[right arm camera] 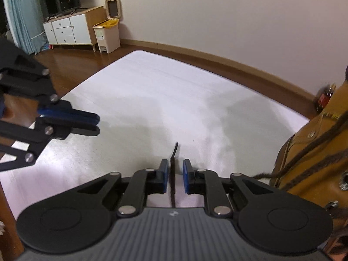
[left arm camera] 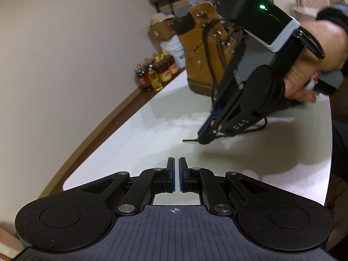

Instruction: Lace up shoes with both hands

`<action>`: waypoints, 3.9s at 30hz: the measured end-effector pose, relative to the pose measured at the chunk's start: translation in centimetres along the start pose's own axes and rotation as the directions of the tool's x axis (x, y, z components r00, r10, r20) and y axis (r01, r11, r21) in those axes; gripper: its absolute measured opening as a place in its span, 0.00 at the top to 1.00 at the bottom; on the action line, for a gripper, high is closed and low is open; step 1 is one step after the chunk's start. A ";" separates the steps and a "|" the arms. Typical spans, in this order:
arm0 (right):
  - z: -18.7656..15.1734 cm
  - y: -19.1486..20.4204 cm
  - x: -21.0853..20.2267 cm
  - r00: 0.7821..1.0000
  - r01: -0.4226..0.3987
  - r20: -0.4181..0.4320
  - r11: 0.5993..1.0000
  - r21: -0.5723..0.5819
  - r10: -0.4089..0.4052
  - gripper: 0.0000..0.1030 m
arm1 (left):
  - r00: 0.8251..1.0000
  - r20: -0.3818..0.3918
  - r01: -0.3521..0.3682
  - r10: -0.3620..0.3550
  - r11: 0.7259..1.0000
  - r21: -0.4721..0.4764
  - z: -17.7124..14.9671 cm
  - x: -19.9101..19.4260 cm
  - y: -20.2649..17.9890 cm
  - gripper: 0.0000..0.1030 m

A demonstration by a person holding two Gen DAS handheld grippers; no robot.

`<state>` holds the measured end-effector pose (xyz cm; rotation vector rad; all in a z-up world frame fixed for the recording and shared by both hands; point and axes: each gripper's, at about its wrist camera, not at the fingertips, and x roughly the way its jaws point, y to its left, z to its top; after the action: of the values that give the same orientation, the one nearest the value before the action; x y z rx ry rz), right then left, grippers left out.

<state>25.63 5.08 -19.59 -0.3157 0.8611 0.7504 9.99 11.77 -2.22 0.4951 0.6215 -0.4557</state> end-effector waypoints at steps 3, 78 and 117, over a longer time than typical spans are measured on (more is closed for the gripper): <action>-0.8 -1.2 -1.1 0.998 -0.053 0.035 0.995 0.082 0.051 0.97 | 0.998 0.044 0.037 -0.033 0.994 -0.099 0.9 -0.3 0.0 0.94; -15.0 -12.7 -9.6 0.858 -0.472 0.350 0.848 0.243 0.377 0.87 | 0.989 -0.146 -0.027 0.031 0.999 0.032 21.4 3.2 -14.0 0.96; -13.7 -13.0 -17.0 0.771 0.448 0.624 0.808 -0.383 -0.131 0.78 | 0.984 -0.173 -0.030 0.044 0.996 0.082 23.7 6.2 -13.9 0.96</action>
<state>19.86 -19.37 -15.44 -0.6527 0.0026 0.7032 17.30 -14.10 6.40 0.6253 0.7640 -0.4050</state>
